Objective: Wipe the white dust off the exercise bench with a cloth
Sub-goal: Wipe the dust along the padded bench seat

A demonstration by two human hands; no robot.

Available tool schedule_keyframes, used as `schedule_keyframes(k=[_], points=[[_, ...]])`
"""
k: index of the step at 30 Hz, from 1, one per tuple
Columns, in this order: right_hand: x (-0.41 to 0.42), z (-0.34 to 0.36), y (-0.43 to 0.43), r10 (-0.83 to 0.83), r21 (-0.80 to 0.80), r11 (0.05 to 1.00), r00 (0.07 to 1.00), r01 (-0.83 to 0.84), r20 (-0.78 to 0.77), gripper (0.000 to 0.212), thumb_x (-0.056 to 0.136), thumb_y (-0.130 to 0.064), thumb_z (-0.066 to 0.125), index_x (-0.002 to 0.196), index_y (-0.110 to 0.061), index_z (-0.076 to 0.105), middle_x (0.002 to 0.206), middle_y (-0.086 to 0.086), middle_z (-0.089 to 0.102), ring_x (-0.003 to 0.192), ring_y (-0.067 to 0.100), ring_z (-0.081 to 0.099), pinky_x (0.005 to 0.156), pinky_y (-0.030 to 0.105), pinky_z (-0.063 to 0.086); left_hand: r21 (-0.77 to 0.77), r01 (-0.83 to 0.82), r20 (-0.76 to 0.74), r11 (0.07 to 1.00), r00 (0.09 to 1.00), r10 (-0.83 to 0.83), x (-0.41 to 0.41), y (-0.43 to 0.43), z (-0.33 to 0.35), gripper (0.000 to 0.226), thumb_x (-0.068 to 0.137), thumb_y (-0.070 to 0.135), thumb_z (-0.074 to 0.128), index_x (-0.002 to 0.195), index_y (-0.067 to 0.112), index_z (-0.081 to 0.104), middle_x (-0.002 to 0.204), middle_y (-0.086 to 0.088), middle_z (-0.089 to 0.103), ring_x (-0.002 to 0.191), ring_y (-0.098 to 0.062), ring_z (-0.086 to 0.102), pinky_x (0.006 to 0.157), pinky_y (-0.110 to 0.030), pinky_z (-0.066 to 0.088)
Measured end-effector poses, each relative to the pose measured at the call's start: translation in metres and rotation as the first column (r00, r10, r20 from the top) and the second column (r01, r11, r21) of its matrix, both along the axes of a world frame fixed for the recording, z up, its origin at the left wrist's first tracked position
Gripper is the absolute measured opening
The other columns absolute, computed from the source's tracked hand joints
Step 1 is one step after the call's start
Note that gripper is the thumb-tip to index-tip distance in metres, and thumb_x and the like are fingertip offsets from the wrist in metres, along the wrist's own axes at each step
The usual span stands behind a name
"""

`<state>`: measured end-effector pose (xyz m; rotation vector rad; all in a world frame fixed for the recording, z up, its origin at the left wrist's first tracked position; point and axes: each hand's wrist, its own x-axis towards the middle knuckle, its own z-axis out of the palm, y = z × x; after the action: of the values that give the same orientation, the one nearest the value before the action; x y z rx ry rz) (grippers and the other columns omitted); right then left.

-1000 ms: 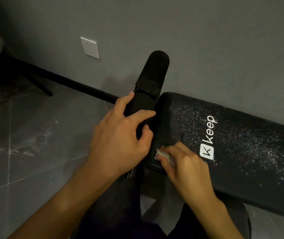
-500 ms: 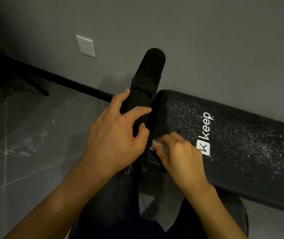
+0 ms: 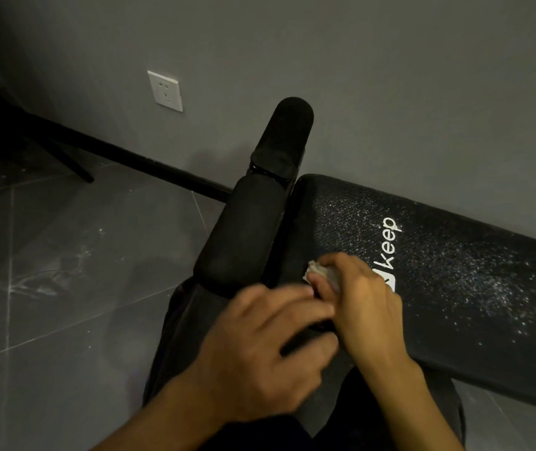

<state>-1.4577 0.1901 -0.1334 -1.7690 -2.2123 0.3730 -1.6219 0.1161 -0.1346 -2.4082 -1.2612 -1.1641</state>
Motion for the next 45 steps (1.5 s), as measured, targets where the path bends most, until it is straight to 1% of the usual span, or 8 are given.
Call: schedule_keyframes(k=[4,7,10,16,21,27,33,45], points=[[0.008,-0.002,-0.022,-0.003,0.033,0.999,1.0,0.003,0.004,0.025,0.094,-0.052,0.051,0.11,-0.035,0.061,0.1,-0.011,0.06,0.081,0.024,0.068,0.062,0.04,0.053,-0.461,-0.068,0.032,0.885,0.995,0.094,0.009,0.015,-0.037,0.056,0.088,0.035,0.063,0.142,0.022,0.053,0.154,-0.007,0.042,0.143,-0.026,0.042,0.104,-0.044,0.052],[0.017,-0.004,-0.036,-0.016,0.037,0.999,1.0,0.015,0.017,0.025,0.091,-0.056,0.053,0.105,-0.038,0.062,0.095,-0.014,0.06,0.074,0.019,0.068,0.056,0.037,0.053,-0.686,-0.192,-0.027,0.702,0.971,0.239,0.003,0.039,-0.056,0.078,0.092,0.064,0.042,0.161,0.035,0.02,0.172,-0.001,-0.001,0.159,-0.021,0.001,0.124,-0.039,0.02],[0.014,-0.005,-0.025,-0.02,0.047,0.999,0.999,0.019,0.033,0.023,0.092,-0.054,0.057,0.105,-0.037,0.064,0.095,-0.013,0.06,0.073,0.019,0.068,0.056,0.036,0.052,-0.698,-0.179,-0.037,0.694,0.976,0.215,0.001,0.05,-0.069,0.081,0.089,0.07,0.037,0.162,0.041,0.015,0.171,0.006,-0.016,0.155,-0.011,-0.022,0.122,-0.031,-0.009],[0.0,-0.005,0.002,-0.002,0.075,0.997,0.996,-0.005,0.089,0.024,0.096,-0.047,0.058,0.114,-0.033,0.066,0.102,-0.009,0.06,0.075,0.02,0.068,0.057,0.032,0.048,-0.703,-0.168,-0.037,0.692,0.979,0.2,-0.002,0.053,-0.072,0.082,0.088,0.069,0.039,0.161,0.04,0.015,0.172,0.003,-0.011,0.158,-0.017,-0.015,0.129,-0.046,0.008],[0.019,0.004,-0.013,0.048,-0.115,0.992,0.999,-0.047,0.008,0.022,0.091,-0.055,0.058,0.105,-0.039,0.063,0.1,-0.018,0.061,0.089,0.006,0.064,0.07,0.031,0.049,-0.705,-0.151,-0.024,0.693,0.982,0.189,-0.001,0.053,-0.069,0.089,0.085,0.073,0.042,0.162,0.038,0.016,0.172,0.002,-0.012,0.157,-0.015,-0.018,0.127,-0.039,-0.001],[-0.01,0.002,0.042,0.0,0.03,1.0,0.999,-0.002,0.043,0.029,0.098,-0.048,0.055,0.117,-0.029,0.065,0.108,-0.003,0.061,0.087,0.024,0.067,0.069,0.036,0.052,-0.725,-0.168,-0.05,0.668,0.98,0.193,-0.001,0.053,-0.063,0.089,0.082,0.075,0.036,0.16,0.045,0.005,0.17,0.007,-0.018,0.156,-0.014,-0.02,0.12,-0.03,-0.011],[0.009,0.004,0.017,0.043,-0.147,0.988,0.999,-0.048,-0.031,0.017,0.088,-0.048,0.066,0.099,-0.035,0.065,0.096,-0.014,0.062,0.089,0.008,0.062,0.069,0.032,0.049,-0.722,-0.167,-0.02,0.672,0.975,0.221,0.0,0.053,-0.063,0.093,0.08,0.073,0.039,0.161,0.042,0.005,0.17,0.007,-0.016,0.157,-0.014,-0.019,0.124,-0.033,-0.004],[0.0,0.004,0.032,0.016,-0.065,0.998,0.999,-0.015,0.028,0.019,0.091,-0.048,0.063,0.102,-0.032,0.063,0.101,-0.01,0.064,0.088,0.013,0.064,0.065,0.029,0.043,-0.714,-0.141,0.046,0.686,0.968,0.247,0.003,0.055,-0.069,0.094,0.079,0.073,0.043,0.16,0.043,0.006,0.168,0.013,-0.016,0.152,-0.005,-0.024,0.122,-0.028,-0.008]])
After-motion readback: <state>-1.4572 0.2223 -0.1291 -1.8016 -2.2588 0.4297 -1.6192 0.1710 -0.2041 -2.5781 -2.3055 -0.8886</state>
